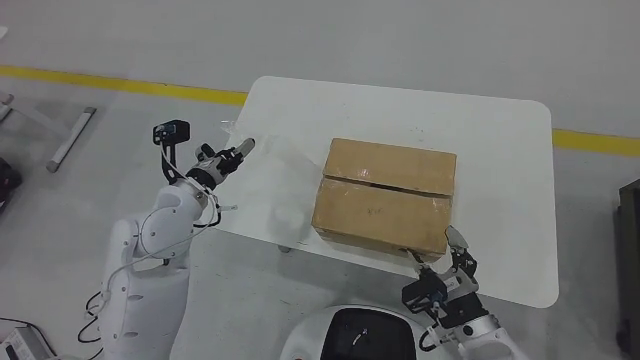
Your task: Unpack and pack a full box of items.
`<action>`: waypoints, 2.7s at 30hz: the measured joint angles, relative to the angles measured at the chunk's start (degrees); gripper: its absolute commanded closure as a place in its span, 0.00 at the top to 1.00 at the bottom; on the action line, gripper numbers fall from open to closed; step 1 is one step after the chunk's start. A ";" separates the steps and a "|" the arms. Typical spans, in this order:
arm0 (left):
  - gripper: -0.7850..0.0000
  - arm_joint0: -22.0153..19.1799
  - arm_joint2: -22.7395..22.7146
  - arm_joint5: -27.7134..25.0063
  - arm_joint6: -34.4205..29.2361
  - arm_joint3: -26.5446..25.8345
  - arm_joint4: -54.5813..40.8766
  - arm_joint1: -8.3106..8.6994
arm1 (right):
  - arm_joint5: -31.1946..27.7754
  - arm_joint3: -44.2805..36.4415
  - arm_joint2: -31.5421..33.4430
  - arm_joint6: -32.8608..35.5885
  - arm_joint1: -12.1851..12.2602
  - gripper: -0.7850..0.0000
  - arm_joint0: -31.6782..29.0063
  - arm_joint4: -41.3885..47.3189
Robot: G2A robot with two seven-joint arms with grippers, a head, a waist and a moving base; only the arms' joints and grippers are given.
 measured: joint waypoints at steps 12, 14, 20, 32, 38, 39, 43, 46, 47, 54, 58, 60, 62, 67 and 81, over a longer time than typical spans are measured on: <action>1.00 -0.90 2.35 0.93 0.92 1.21 0.43 0.53 | -1.76 2.79 0.91 2.84 0.38 0.82 1.22 -1.78; 1.00 -1.07 2.49 1.21 1.08 1.53 0.26 0.62 | -1.07 3.91 0.05 4.51 0.13 0.74 2.97 -1.95; 1.00 -0.71 2.13 1.21 1.35 1.67 -0.49 0.89 | 1.14 7.42 -2.29 9.04 -0.69 0.45 7.96 -2.27; 1.00 -0.30 0.81 0.26 1.26 2.21 -2.23 1.55 | 3.26 10.84 -2.53 14.18 -1.81 0.00 13.88 3.06; 1.00 -0.65 0.37 -0.08 0.85 2.33 -2.58 1.95 | 4.09 12.01 -1.50 15.73 -2.10 0.00 16.20 4.67; 1.00 -0.66 0.30 -0.13 0.80 2.36 -2.55 2.01 | 4.17 12.18 -1.36 15.88 -2.15 0.00 16.51 5.03; 1.00 -0.73 -0.04 -0.17 0.50 2.55 -2.53 2.28 | 4.55 12.68 -0.69 16.36 -2.30 0.00 17.47 6.25; 1.00 -0.59 -0.31 -0.27 0.29 2.52 -1.69 2.51 | 4.72 12.53 -0.23 16.19 -2.35 0.00 17.55 6.95; 1.00 -0.48 -0.36 -0.45 0.09 2.27 -0.64 2.63 | 4.81 12.31 -0.05 16.06 -2.35 0.24 17.44 7.25; 1.00 0.91 0.38 -4.75 -3.81 -3.40 14.91 3.91 | 3.86 9.16 1.61 14.40 -2.08 0.82 14.79 8.44; 1.00 2.21 1.34 -11.81 -7.59 -7.55 26.77 4.88 | 2.92 7.65 2.48 12.88 -1.85 0.87 13.10 8.58; 1.00 2.37 1.70 -14.68 -8.35 -8.87 30.59 5.19 | 2.40 7.32 2.67 12.05 -1.76 0.87 12.58 8.58; 1.00 2.34 1.89 -16.26 -8.69 -10.04 32.45 5.39 | 2.10 7.27 2.76 11.50 -1.71 0.88 12.21 8.56; 1.00 2.50 2.06 -19.99 -8.74 -12.82 33.29 5.77 | 2.06 8.63 2.60 11.01 -1.76 0.90 12.38 8.72; 1.00 3.08 -5.53 -26.45 -1.76 -15.25 12.00 6.25 | 2.07 9.50 3.01 9.35 -1.80 1.00 12.06 10.47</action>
